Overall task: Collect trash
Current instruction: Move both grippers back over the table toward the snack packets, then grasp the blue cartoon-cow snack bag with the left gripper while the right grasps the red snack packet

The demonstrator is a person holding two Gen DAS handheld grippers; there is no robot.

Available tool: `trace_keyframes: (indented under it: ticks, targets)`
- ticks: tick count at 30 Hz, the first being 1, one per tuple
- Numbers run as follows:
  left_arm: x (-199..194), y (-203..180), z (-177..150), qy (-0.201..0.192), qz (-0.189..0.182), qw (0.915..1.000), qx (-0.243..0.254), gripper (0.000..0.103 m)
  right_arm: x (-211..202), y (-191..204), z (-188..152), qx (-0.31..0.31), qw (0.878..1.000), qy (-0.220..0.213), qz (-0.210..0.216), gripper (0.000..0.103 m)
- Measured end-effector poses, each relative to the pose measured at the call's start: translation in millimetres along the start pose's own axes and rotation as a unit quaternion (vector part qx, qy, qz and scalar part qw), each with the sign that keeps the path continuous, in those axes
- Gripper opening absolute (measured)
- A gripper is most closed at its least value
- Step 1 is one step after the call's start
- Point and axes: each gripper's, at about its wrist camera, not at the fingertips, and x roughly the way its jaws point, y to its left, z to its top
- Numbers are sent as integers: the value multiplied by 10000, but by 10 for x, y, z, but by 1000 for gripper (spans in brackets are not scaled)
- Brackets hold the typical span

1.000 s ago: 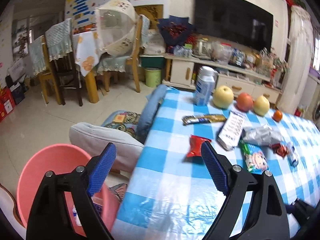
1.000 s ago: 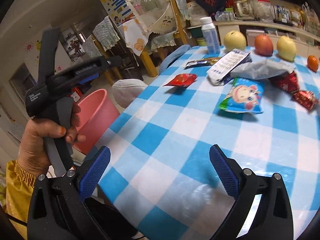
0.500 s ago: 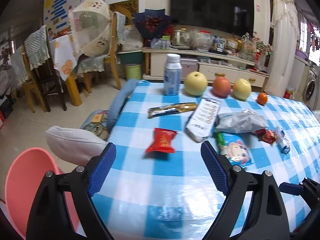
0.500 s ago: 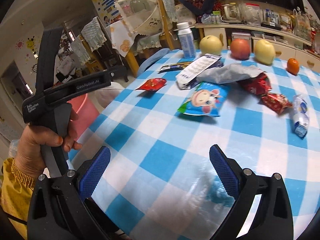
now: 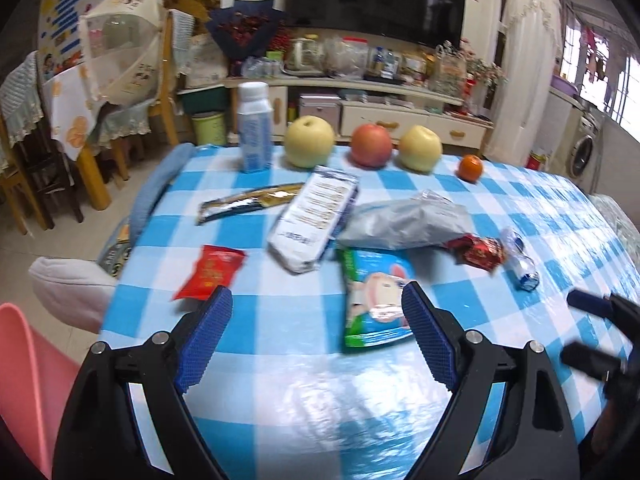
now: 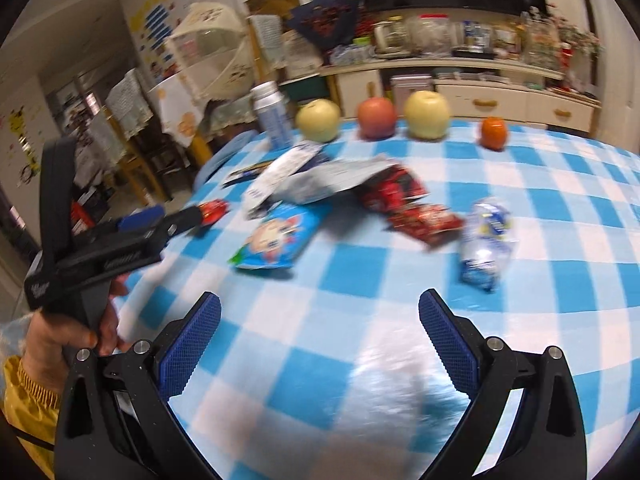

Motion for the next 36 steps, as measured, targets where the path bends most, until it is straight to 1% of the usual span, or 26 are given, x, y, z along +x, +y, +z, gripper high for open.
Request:
trace_keyframes:
  ticks: [4, 10, 14, 18, 19, 21, 23, 25, 26, 27, 29, 32, 36]
  targets:
    - [148, -126, 28, 164, -154, 9997, -4, 87, -25, -337, 89, 332, 9991, -77, -249, 98]
    - [440, -356, 60, 442, -124, 9986, 244, 87, 64, -616, 231, 438, 9982, -48, -408, 98]
    - [599, -429, 62, 609, -17, 9977, 302, 87, 224, -679, 327, 203, 9983, 19, -542, 98]
    - [745, -455, 63, 768, 124, 9967, 236, 87, 401, -678, 428, -171, 9976, 69, -673, 97]
    - [779, -459, 61, 813, 106, 9964, 204, 87, 442, -685, 449, -246, 9972, 77, -699, 97]
    - [851, -457, 69, 901, 105, 9958, 118, 87, 534, -707, 489, -348, 9967, 115, -723, 97]
    - [903, -471, 69, 937, 181, 9953, 138, 87, 638, -727, 520, -432, 9961, 180, -751, 97]
    - [957, -483, 70, 978, 280, 9947, 160, 87, 710, -738, 540, -509, 9957, 228, -738, 94]
    - [970, -479, 71, 991, 292, 9945, 148, 87, 747, -738, 550, -553, 9956, 258, -717, 87]
    - [988, -477, 73, 1006, 297, 9944, 125, 87, 792, -738, 563, -604, 9953, 309, -695, 83]
    - [1011, -485, 72, 1006, 310, 9943, 148, 87, 868, -736, 579, -676, 9946, 392, -688, 83]
    - [1056, -510, 65, 1038, 332, 9938, 242, 80, 972, -741, 602, -768, 9934, 491, -701, 83]
    - [1079, -534, 64, 1034, 319, 9936, 327, 76, 1044, -718, 631, -925, 9919, 519, -705, 83]
